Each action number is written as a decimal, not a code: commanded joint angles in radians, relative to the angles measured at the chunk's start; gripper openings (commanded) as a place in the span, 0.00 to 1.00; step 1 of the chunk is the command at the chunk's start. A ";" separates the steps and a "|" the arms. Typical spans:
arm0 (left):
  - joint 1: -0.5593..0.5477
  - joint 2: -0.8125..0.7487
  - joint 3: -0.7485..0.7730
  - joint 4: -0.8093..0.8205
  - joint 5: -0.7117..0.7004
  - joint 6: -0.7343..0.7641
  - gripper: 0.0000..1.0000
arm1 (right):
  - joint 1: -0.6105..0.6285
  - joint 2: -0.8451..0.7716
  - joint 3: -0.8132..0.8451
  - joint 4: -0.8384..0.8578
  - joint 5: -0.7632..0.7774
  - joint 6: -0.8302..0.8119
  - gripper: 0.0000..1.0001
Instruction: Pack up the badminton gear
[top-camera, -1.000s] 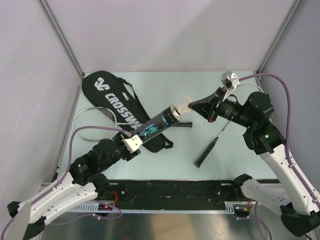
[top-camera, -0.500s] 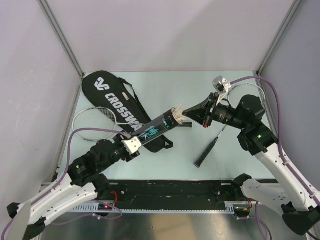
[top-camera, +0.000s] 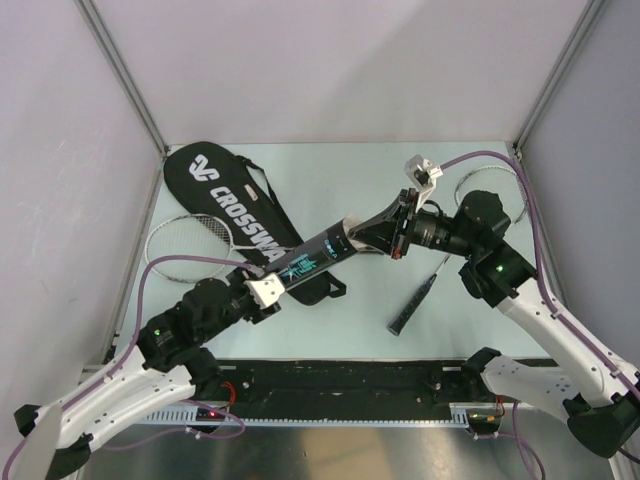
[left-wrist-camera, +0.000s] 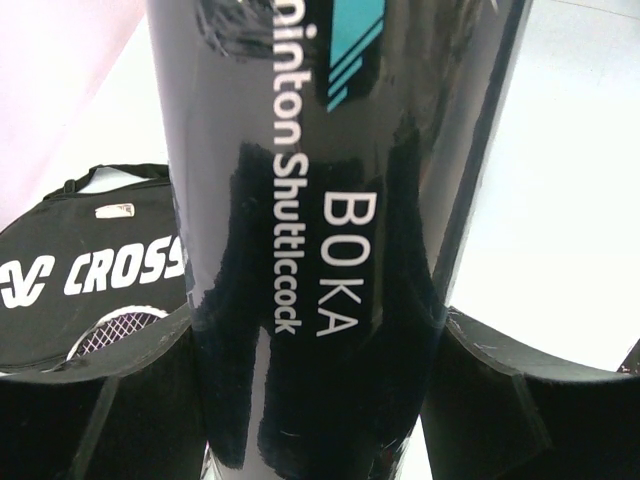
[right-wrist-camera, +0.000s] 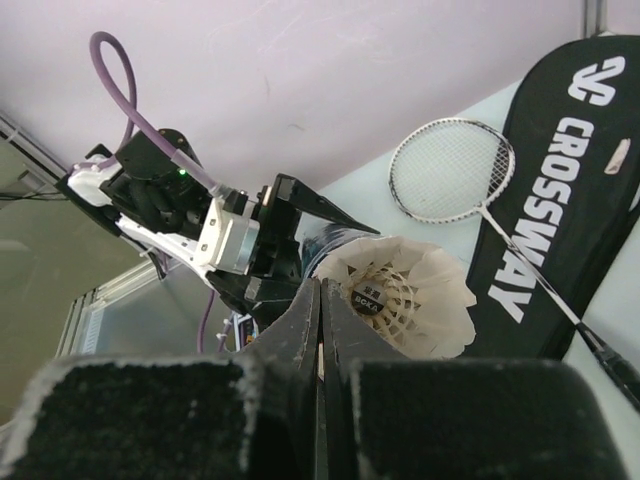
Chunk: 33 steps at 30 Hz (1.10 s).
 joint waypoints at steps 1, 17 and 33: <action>-0.003 -0.020 0.071 0.113 0.037 0.019 0.49 | 0.042 0.010 -0.021 0.045 -0.008 0.023 0.00; -0.002 -0.093 0.041 0.147 0.069 0.014 0.49 | 0.058 -0.017 -0.082 0.096 0.014 0.065 0.00; -0.003 -0.095 0.022 0.168 0.072 0.025 0.49 | 0.099 0.058 -0.083 0.125 -0.017 0.078 0.00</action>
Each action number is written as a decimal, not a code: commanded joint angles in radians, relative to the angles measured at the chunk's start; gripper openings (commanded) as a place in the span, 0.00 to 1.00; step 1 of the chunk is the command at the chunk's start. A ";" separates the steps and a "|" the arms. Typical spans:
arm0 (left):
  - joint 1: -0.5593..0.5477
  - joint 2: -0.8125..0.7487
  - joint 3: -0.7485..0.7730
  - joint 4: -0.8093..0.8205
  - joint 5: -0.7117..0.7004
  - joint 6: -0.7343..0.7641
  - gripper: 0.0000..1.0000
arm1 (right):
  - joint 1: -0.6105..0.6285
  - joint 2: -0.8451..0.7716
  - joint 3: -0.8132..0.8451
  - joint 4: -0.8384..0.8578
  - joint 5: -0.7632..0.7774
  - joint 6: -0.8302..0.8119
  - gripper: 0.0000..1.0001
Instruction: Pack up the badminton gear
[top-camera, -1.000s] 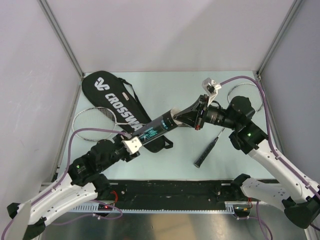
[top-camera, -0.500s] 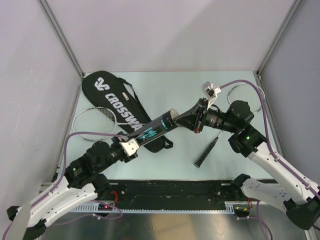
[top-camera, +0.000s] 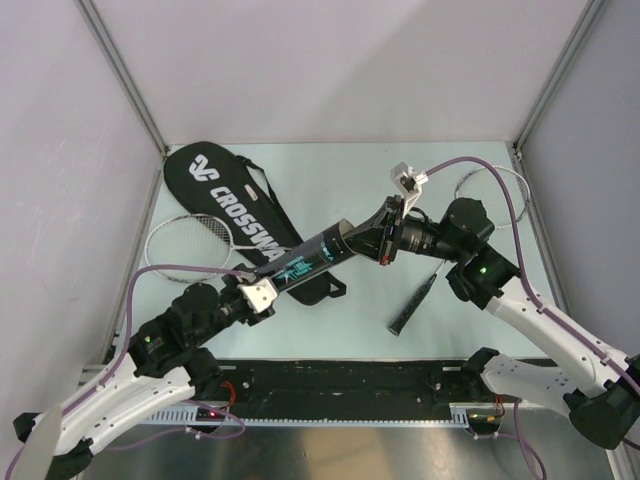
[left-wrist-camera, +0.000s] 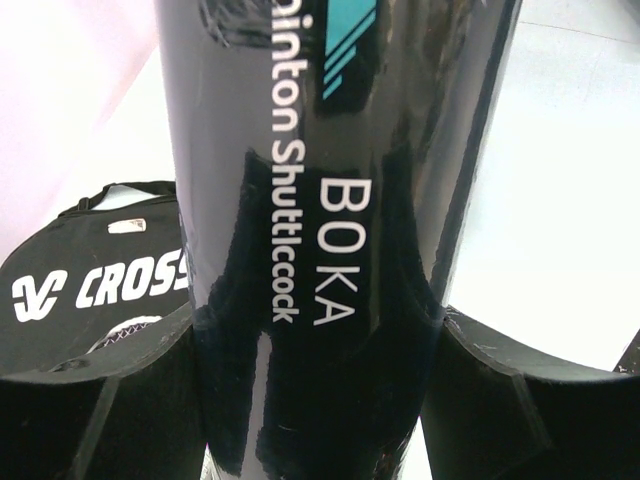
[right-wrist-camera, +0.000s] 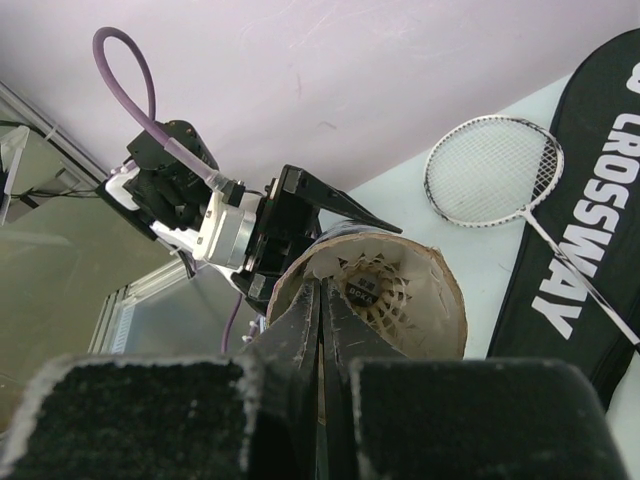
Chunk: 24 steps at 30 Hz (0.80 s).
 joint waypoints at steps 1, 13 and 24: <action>-0.004 -0.013 0.023 0.186 0.050 0.010 0.49 | 0.024 0.028 -0.014 -0.024 -0.032 0.006 0.00; -0.003 -0.010 0.027 0.188 0.037 0.000 0.48 | 0.026 0.047 -0.014 -0.054 -0.014 0.008 0.01; -0.003 -0.017 0.031 0.187 0.060 -0.012 0.49 | 0.019 0.065 -0.013 -0.071 -0.056 -0.003 0.07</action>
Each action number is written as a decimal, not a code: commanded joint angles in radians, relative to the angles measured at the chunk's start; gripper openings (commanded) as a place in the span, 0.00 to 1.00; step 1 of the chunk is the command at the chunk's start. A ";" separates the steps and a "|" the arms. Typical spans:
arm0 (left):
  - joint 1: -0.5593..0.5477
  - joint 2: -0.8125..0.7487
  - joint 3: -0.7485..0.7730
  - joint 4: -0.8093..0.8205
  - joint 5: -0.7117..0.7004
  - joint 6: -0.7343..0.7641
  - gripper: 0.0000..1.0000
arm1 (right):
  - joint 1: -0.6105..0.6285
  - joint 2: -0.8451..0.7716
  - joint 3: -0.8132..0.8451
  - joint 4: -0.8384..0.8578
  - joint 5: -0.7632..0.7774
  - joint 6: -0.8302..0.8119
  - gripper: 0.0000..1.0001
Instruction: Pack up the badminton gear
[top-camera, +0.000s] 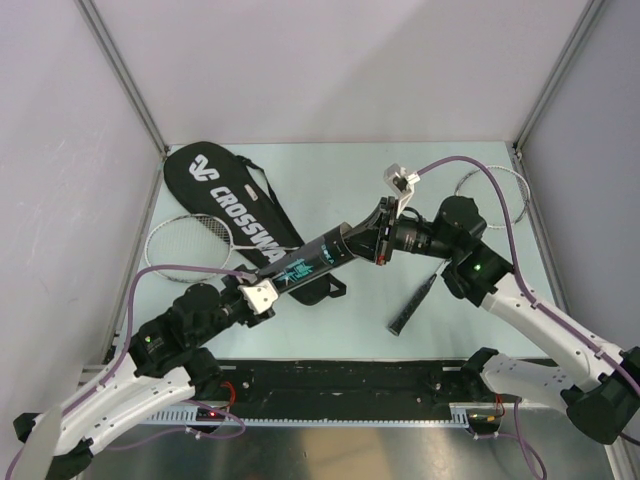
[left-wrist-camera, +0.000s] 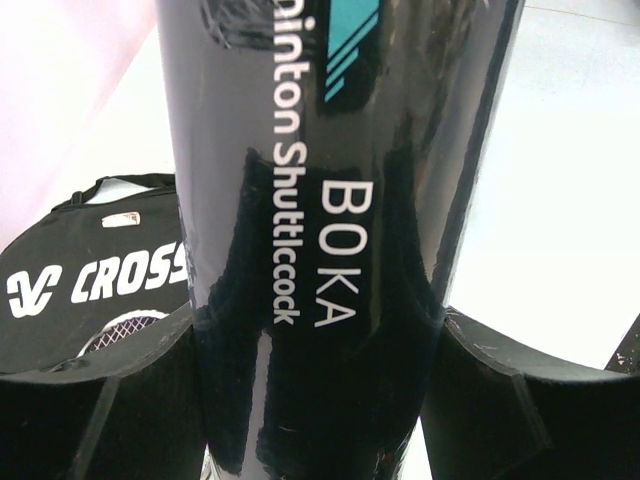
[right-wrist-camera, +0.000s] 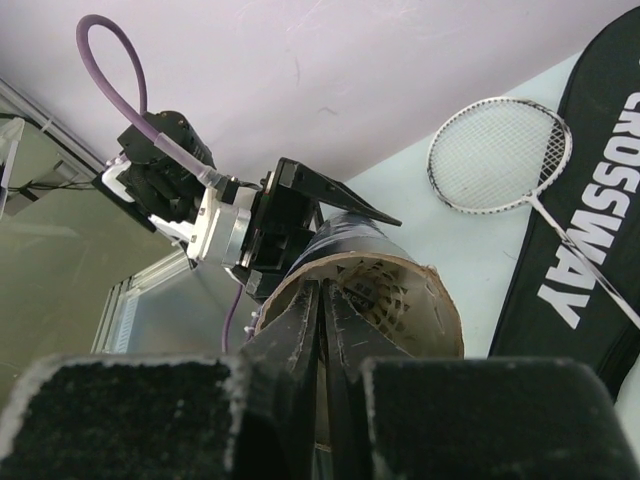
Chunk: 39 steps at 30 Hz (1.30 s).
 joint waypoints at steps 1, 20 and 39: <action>-0.005 -0.018 0.032 0.213 0.061 -0.014 0.49 | 0.015 0.034 -0.012 -0.070 -0.047 -0.001 0.08; -0.004 -0.030 0.003 0.211 0.009 -0.025 0.48 | -0.043 -0.187 -0.008 -0.145 0.119 0.027 0.64; -0.005 -0.047 -0.014 0.211 -0.011 -0.064 0.49 | -0.208 -0.124 -0.006 -0.363 0.576 -0.102 0.65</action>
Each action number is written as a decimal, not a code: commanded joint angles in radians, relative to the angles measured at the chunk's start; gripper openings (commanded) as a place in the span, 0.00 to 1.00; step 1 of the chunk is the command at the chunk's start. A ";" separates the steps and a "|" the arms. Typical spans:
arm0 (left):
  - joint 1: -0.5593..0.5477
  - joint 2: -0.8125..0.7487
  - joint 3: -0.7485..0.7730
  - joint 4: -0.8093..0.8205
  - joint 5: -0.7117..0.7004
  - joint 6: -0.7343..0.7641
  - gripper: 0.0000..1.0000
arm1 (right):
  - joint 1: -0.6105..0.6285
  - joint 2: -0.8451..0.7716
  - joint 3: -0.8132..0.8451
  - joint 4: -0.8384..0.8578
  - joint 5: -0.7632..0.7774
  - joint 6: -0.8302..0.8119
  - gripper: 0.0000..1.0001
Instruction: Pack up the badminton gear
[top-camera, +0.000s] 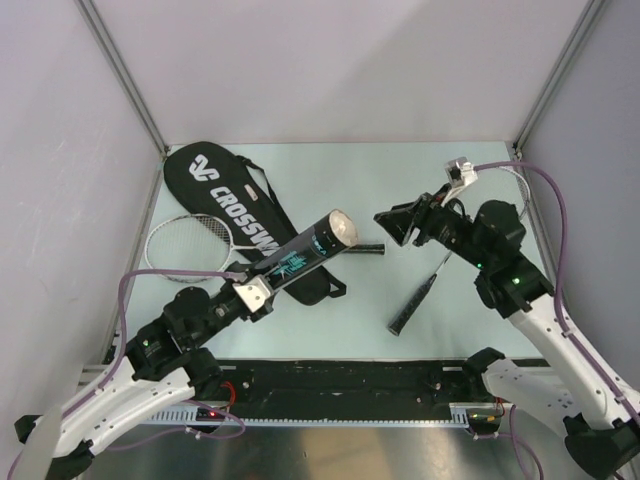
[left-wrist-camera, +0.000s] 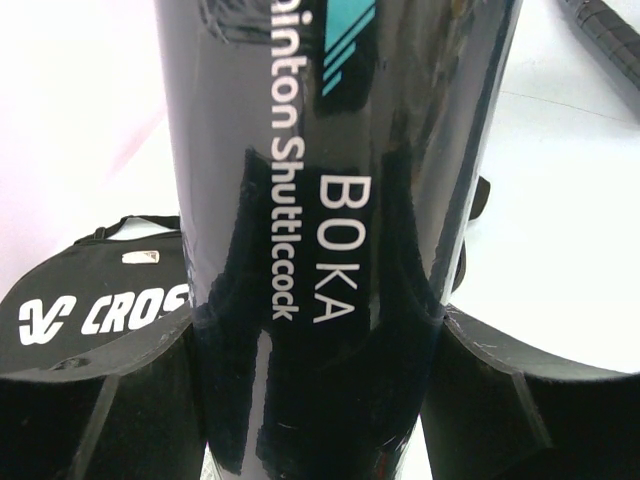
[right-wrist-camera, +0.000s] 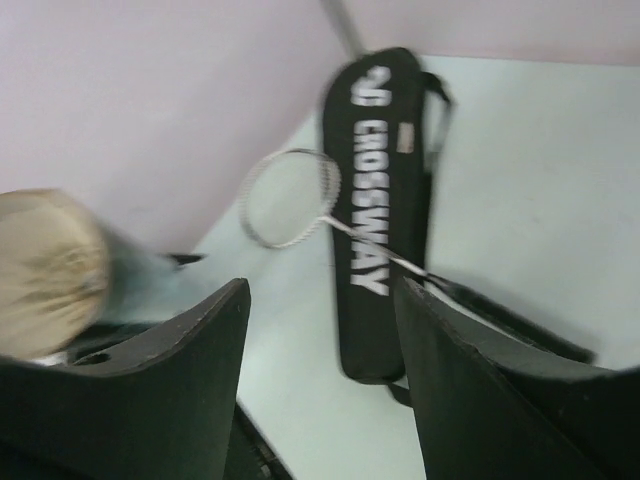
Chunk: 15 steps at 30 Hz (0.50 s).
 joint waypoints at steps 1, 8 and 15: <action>0.001 -0.001 0.012 0.083 0.005 -0.047 0.49 | -0.024 0.093 0.003 -0.143 0.308 -0.055 0.65; 0.000 -0.029 0.015 0.083 0.025 -0.061 0.49 | -0.102 0.331 0.003 -0.249 0.527 0.091 0.58; 0.001 -0.030 0.015 0.084 -0.010 -0.066 0.50 | -0.162 0.525 0.002 -0.269 0.609 0.283 0.49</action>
